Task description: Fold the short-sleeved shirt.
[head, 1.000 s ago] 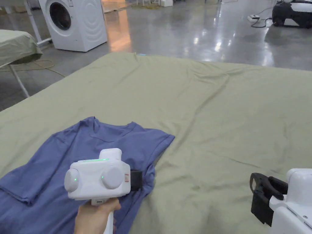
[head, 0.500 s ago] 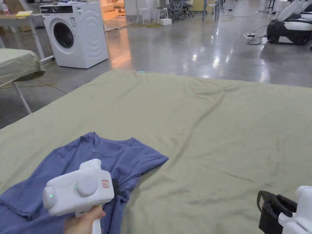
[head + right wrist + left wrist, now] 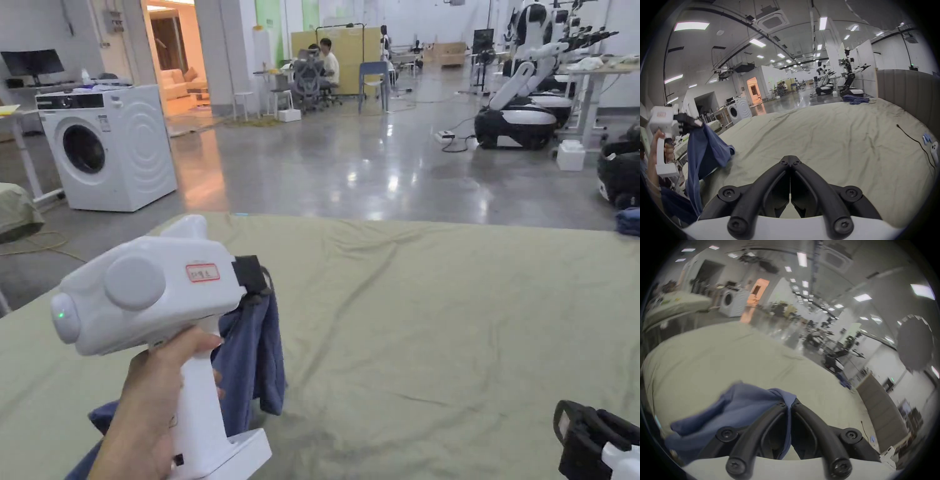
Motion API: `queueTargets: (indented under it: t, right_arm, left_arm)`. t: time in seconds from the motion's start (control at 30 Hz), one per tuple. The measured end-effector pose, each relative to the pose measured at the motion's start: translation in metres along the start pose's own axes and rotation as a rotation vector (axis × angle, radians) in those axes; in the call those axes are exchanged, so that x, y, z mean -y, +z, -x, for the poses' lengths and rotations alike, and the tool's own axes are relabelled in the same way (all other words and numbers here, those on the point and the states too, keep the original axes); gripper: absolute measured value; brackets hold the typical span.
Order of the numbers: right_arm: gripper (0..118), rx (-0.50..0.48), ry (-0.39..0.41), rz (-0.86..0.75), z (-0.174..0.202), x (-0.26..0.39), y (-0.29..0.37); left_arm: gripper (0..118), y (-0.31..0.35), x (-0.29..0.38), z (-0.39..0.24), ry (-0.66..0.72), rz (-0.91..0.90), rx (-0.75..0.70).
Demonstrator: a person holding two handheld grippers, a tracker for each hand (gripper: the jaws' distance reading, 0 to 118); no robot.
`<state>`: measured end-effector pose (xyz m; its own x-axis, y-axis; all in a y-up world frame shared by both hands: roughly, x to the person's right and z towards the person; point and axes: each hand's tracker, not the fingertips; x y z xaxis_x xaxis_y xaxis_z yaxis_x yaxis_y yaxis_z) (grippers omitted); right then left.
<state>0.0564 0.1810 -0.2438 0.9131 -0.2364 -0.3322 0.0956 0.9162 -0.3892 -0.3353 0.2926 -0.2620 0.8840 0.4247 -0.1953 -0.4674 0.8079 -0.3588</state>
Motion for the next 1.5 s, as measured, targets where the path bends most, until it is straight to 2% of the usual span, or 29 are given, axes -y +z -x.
queueTargets:
  t: [0.03, 0.13, 0.2, 0.27, 0.4, 0.47, 0.53, 0.63, 0.67, 0.8, 0.83, 0.9, 0.93, 1.07, 1.1, 1.13, 1.17, 1.2, 1.23, 1.37, 1.5]
  right_arm:
    - [2, 0.022, -0.007, -0.020, -0.008, -0.004, 0.009]
    - [2, 0.096, -0.011, -0.073, -0.028, -0.017, 0.037]
    - [2, 0.159, -0.028, -0.109, -0.046, -0.024, 0.056]
    - [2, 0.215, -0.058, -0.140, -0.066, -0.030, 0.077]
    - [2, 0.343, -0.097, -0.164, -0.108, -0.032, 0.111]
    - [2, 0.405, -0.113, -0.165, -0.127, -0.028, 0.125]
    - [2, 0.460, -0.141, -0.157, -0.142, -0.022, 0.134]
    - [2, 0.507, -0.198, -0.143, -0.161, -0.012, 0.141]
    - [2, 0.509, -0.209, -0.133, -0.174, -0.006, 0.138]
    - [2, 0.533, -0.210, -0.087, -0.186, 0.006, 0.129]
    - [2, 0.535, -0.208, -0.077, -0.186, 0.007, 0.126]
    - [2, 0.522, -0.204, -0.062, -0.184, 0.010, 0.120]
    - [2, 0.516, -0.202, -0.054, -0.177, 0.009, 0.116]
    - [2, 0.481, -0.170, -0.026, -0.168, 0.010, 0.103]
    - [2, 0.468, -0.158, -0.022, -0.164, 0.010, 0.100]
    - [2, 0.459, -0.150, -0.019, -0.159, 0.009, 0.098]
    - [2, 0.448, -0.139, -0.016, -0.156, 0.010, 0.095]
    - [2, 0.439, -0.131, -0.012, -0.154, 0.010, 0.092]
    - [2, 0.432, -0.124, -0.006, -0.150, 0.010, 0.089]
    - [2, 0.385, -0.097, 0.009, -0.135, 0.013, 0.077]
    - [2, 0.349, -0.083, 0.029, -0.121, 0.017, 0.059]
  left_arm:
    - [1, 0.000, -0.002, -0.030, -0.045, -0.001, 0.051]
    - [1, -0.009, 0.001, -0.105, -0.033, 0.043, 0.303]
    - [1, -0.015, 0.014, -0.158, -0.068, 0.080, 0.408]
    - [1, -0.024, 0.037, -0.211, -0.140, 0.136, 0.489]
    - [1, -0.055, 0.112, -0.277, -0.137, 0.342, 0.670]
    - [1, -0.077, 0.163, -0.298, -0.195, 0.449, 0.647]
    - [1, -0.102, 0.219, -0.311, -0.305, 0.545, 0.562]
    - [1, -0.134, 0.286, -0.305, -0.321, 0.713, 0.501]
    - [1, -0.142, 0.303, -0.303, -0.342, 0.765, 0.482]
    - [4, -0.154, 0.334, -0.293, -0.419, 0.831, 0.424]
    - [21, -0.153, 0.332, -0.291, -0.419, 0.828, 0.432]
    - [105, -0.150, 0.327, -0.289, -0.425, 0.824, 0.443]
    - [113, -0.145, 0.322, -0.286, -0.411, 0.812, 0.474]
    - [112, -0.125, 0.282, -0.275, -0.397, 0.708, 0.482]
    - [110, -0.117, 0.272, -0.264, -0.380, 0.670, 0.492]
    - [100, -0.110, 0.262, -0.254, -0.363, 0.643, 0.484]
    - [78, -0.102, 0.253, -0.242, -0.342, 0.607, 0.465]
    - [34, -0.096, 0.247, -0.231, -0.331, 0.573, 0.440]
    - [3, -0.092, 0.241, -0.216, -0.334, 0.553, 0.395]
    - [0, -0.076, 0.238, -0.158, -0.338, 0.538, 0.259]
    - [0, -0.065, 0.240, -0.105, -0.265, 0.535, 0.157]
